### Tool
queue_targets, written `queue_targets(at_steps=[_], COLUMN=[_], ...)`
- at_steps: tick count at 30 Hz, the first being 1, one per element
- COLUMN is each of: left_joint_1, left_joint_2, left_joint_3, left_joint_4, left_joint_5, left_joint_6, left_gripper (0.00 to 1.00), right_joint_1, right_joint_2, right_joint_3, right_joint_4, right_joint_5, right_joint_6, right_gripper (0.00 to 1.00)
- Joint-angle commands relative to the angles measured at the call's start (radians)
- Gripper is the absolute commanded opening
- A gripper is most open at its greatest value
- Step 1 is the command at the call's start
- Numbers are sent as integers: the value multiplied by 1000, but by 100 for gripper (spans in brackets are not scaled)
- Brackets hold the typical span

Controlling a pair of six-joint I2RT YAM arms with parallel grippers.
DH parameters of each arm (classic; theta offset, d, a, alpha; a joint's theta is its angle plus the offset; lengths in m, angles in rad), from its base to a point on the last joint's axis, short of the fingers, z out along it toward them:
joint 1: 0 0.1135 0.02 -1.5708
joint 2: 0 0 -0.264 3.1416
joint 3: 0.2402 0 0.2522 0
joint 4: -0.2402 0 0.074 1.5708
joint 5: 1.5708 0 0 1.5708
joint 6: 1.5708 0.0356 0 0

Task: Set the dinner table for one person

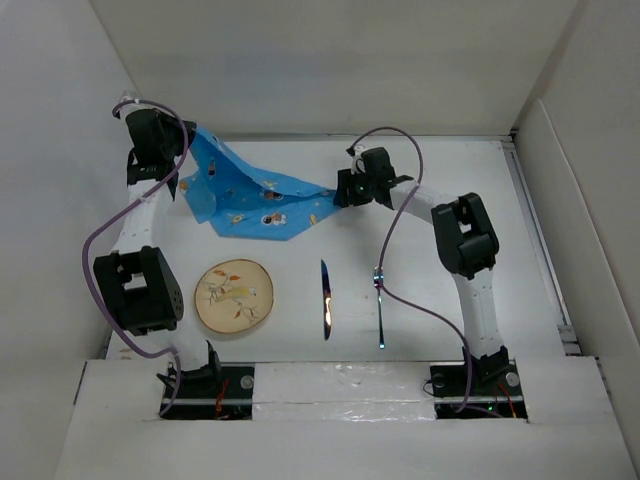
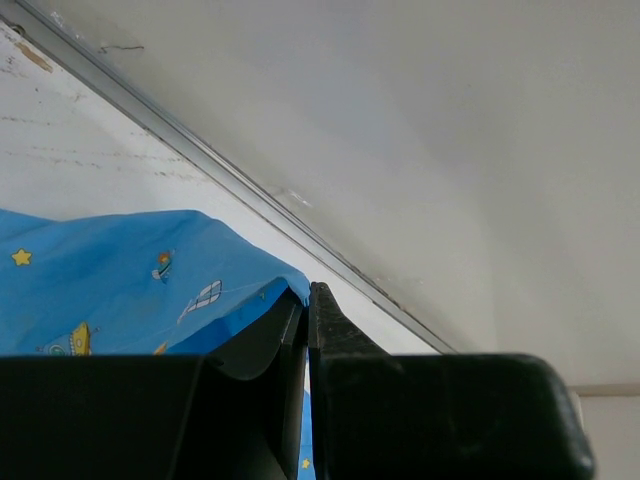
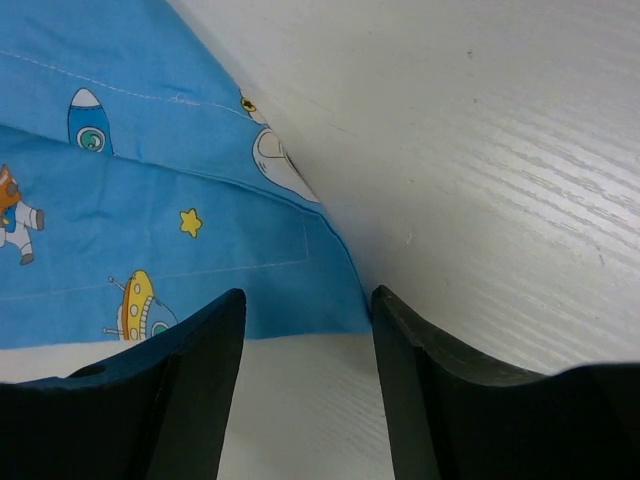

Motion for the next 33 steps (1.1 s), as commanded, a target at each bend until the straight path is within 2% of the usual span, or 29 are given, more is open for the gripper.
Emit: queue_targets(at_steps=[1, 2, 4, 5, 6, 12, 16, 18, 19, 20, 21, 24, 26, 27, 28, 29, 30, 31, 33], left_joint_1=[4, 4, 4, 4, 4, 4, 4, 13, 24, 24, 24, 24, 24, 24, 33, 33, 33, 33, 33], left_joint_2=[-35, -38, -38, -35, -37, -37, -2, 73, 188, 208, 209, 264, 252, 236, 188, 157, 129, 71, 32], left_joint_3=[55, 52, 52, 54, 54, 58, 142, 224, 420, 472, 518, 636, 690, 652, 608, 550, 485, 339, 121], left_joint_4=[29, 32, 32, 29, 29, 32, 21, -25, -87, -114, -114, -117, -102, -67, -41, -5, 74, 108, 223], left_joint_5=[-5, -9, -12, -12, -14, -14, 4, 49, 107, 150, 150, 242, 285, 291, 299, 305, 307, 302, 294], left_joint_6=[17, 19, 19, 19, 19, 13, -6, -35, -53, -65, -66, -104, -110, -110, -109, -109, -109, -107, -110], left_gripper=[0, 0, 0, 0, 0, 0, 0, 0, 0, 0, 0, 0, 0, 0, 0, 0, 0, 0, 0], right_joint_1=[-16, -16, -26, -26, -35, -62, -87, -124, -154, -170, -170, -182, -193, -193, -193, -193, -193, -193, -184], right_joint_2=[31, 30, 13, 4, -7, -171, -249, -236, -205, -194, -194, -193, -225, -255, -357, -419, -479, -580, -649], right_joint_3=[39, 36, 5, -13, -33, -104, -1, 167, 371, 501, 502, 735, 774, 707, 623, 519, 294, 190, 17], right_joint_4=[-5, 0, 36, 65, 82, 236, 146, 24, -106, -164, -164, -275, -305, -298, -274, -178, -127, -88, -33], right_joint_5=[-134, -143, -163, -168, -168, -113, 26, 65, 152, 180, 180, 251, 327, 346, 353, 343, 331, 321, 311], right_joint_6=[29, 32, 51, 63, 72, 129, 91, 69, 20, 6, -11, -84, -121, -147, -150, -153, -150, -137, -76], right_gripper=[55, 42, 26, 7, 0, 0, 0, 0, 0, 0, 0, 0, 0, 0, 0, 0, 0, 0, 0])
